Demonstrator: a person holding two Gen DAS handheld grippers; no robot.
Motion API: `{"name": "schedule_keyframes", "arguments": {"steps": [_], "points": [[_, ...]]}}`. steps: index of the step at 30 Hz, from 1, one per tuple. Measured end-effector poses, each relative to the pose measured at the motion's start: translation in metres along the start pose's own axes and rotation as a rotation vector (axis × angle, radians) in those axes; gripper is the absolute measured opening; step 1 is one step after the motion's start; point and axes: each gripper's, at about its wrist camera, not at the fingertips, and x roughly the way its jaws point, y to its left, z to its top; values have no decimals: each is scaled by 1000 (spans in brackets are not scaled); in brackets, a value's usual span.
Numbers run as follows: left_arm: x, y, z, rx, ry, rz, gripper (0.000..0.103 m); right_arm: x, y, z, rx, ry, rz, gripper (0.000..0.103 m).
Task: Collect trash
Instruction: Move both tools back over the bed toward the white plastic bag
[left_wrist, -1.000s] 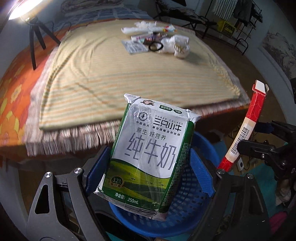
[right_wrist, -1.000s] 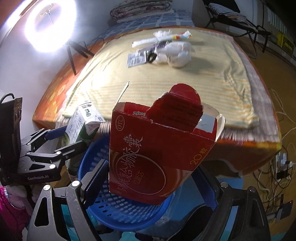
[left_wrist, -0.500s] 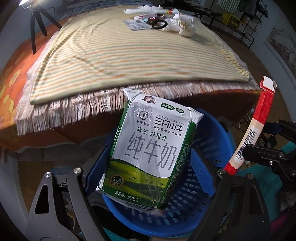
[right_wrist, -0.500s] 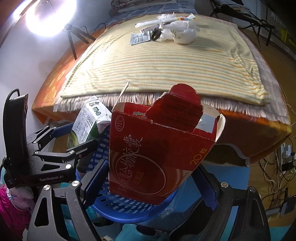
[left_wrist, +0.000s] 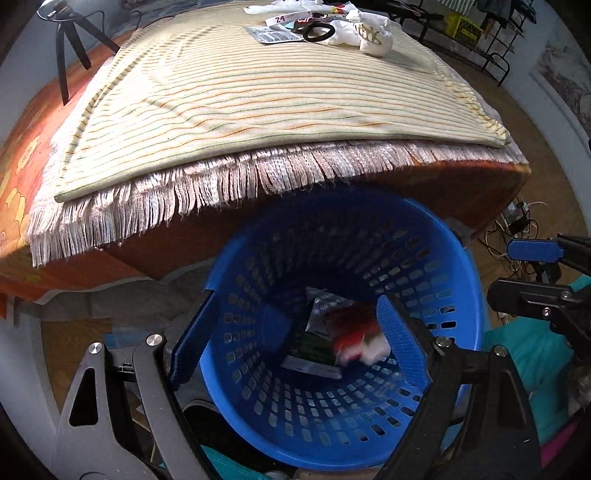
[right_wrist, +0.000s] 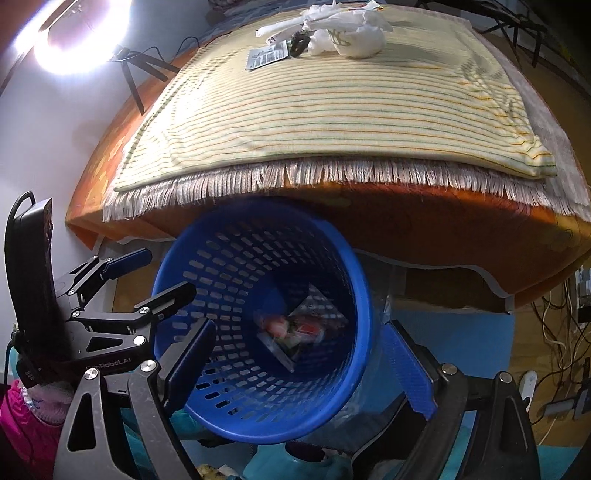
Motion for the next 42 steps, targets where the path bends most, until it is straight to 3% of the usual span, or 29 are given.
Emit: {"name": "schedule_keyframes", "arguments": {"steps": [16, 25, 32, 42], "points": [[0, -1, 3, -1, -6, 6, 89, -1, -1, 5, 1, -15, -14, 92], [-7, 4, 13, -40, -32, -2, 89, -18, -2, 22, -29, -95, -45, 92], [-16, 10, 28, -74, -48, -28, 89, -32, -8, 46, -47, -152, -68, 92], [-28, 16, 70, -51, -90, -27, 89, -55, -28, 105, -13, -219, -32, 93]]}}
